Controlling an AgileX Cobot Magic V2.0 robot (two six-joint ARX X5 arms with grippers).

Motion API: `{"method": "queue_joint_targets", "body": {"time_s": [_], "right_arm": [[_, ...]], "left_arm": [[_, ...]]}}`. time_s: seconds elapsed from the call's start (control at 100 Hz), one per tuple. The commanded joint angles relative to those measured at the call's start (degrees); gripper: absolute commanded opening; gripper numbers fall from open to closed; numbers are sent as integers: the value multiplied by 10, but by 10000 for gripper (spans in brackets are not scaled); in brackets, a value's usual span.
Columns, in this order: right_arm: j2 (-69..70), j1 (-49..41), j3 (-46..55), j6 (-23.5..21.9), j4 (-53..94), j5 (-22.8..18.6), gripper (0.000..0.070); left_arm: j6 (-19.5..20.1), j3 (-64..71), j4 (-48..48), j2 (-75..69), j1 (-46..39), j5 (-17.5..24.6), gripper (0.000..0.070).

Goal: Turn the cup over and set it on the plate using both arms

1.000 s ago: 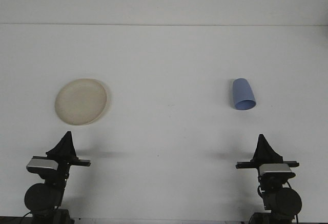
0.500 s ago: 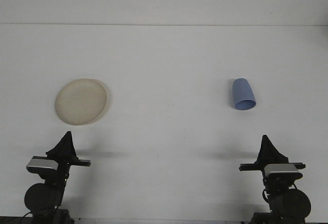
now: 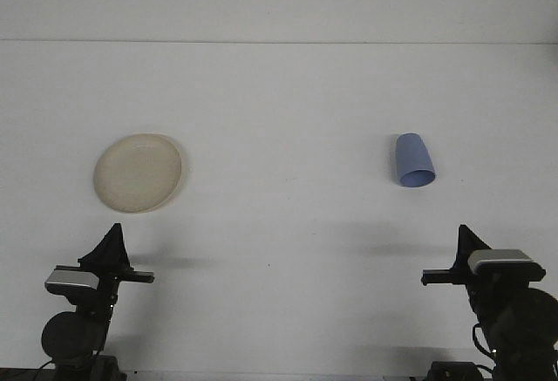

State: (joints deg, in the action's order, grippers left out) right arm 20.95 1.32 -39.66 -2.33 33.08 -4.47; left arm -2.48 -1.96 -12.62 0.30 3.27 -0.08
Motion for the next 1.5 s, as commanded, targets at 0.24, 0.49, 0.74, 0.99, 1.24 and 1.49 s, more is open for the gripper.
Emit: {"method": "queue_joint_targets", "body": {"time_s": [0.24,0.49,0.74,0.99,1.24,1.49], "right_arm": [[132,0,-123,10,109,0,0],[156,0,-125,9,120,0,0],[155,0,-125,10,122,0,18],[155,0,-125,9,124,0,467],[158,0,-125,9,111,5,479],[231,1,-125,10,79,33,479]], "left_arm": [[1,12,-6,-1,0,-1,11],[1,12,-6,-1,0,-1,11],[2,12,-6,-1,0,-1,11],[1,12,-6,-1,0,-1,11],[1,12,-6,-1,0,-1,11],[2,12,-6,-1,0,-1,11]]}}
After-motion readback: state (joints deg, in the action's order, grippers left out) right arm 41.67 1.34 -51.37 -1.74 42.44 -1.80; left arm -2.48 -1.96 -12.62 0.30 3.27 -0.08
